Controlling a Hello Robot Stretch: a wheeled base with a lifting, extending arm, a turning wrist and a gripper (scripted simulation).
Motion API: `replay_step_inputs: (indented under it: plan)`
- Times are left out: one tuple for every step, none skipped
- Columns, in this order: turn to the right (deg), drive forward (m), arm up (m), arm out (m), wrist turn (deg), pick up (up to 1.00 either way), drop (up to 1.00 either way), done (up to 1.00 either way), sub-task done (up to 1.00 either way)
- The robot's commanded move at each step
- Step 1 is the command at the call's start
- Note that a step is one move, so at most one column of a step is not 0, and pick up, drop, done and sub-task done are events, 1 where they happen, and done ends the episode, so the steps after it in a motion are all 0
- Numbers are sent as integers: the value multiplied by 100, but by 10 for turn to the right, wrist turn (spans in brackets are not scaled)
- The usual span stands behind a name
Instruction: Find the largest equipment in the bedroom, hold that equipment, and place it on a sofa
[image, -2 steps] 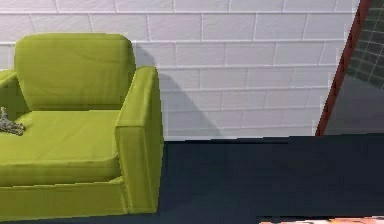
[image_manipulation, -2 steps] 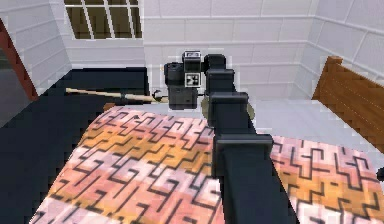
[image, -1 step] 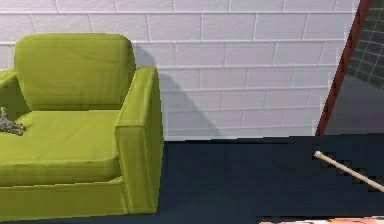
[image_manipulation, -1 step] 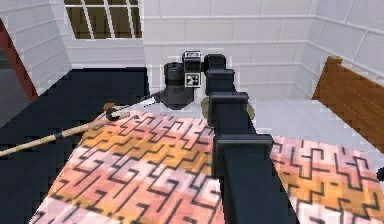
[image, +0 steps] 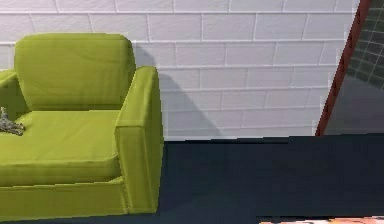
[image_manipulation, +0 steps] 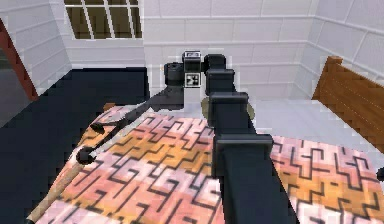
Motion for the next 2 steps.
replay_step_inputs:
  plan:
    - [0, 0, 0, 0, -300, 0, 0, 0, 0]
    - [0, 0, 0, -28, 0, 0, 0, 0, 0]
